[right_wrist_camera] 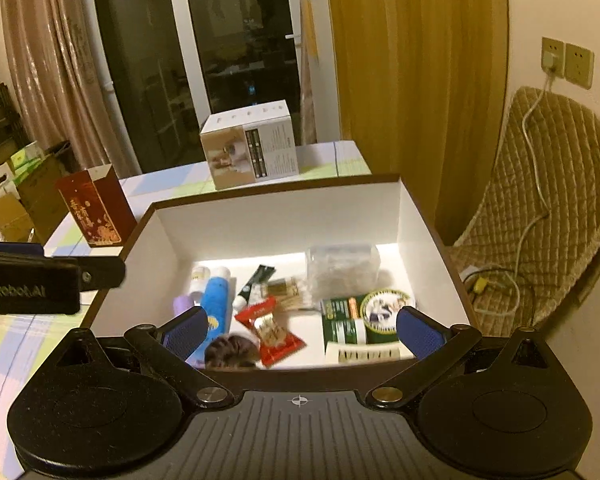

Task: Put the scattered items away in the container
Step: 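Withdraw both open tools from the box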

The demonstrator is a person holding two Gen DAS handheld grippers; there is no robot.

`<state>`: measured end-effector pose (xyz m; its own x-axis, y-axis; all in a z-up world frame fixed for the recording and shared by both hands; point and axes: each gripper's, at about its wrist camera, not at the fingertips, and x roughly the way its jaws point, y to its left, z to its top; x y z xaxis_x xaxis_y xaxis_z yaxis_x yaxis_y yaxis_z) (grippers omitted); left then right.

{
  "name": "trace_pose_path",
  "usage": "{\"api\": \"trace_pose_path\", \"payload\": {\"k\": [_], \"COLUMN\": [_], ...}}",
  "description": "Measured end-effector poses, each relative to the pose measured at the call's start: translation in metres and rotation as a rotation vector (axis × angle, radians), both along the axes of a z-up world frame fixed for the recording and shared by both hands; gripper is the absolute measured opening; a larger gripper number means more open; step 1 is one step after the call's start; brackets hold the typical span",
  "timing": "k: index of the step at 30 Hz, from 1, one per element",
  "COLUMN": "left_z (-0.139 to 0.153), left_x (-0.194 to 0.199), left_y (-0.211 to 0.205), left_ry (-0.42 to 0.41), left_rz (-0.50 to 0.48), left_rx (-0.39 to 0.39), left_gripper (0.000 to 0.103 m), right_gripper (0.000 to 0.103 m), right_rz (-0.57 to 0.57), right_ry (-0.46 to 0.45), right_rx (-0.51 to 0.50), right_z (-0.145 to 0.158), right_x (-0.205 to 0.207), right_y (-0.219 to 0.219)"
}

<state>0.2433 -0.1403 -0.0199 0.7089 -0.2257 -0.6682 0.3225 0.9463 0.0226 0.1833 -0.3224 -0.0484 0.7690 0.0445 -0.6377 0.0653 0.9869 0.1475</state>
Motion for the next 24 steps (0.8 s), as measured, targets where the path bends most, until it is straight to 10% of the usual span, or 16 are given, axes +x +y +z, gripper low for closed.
{"api": "trace_pose_path", "payload": {"k": [24], "left_z": [-0.024], "left_x": [-0.068], "left_y": [0.003], "left_ry": [0.084], "left_rz": [-0.004], "left_rx": [0.038], "left_gripper": [0.102], "right_gripper": [0.103], "right_rz": [-0.008], "right_ry": [0.063], "right_rx": [0.064], "right_z": [0.0], "right_x": [-0.059], "right_y": [-0.004]}}
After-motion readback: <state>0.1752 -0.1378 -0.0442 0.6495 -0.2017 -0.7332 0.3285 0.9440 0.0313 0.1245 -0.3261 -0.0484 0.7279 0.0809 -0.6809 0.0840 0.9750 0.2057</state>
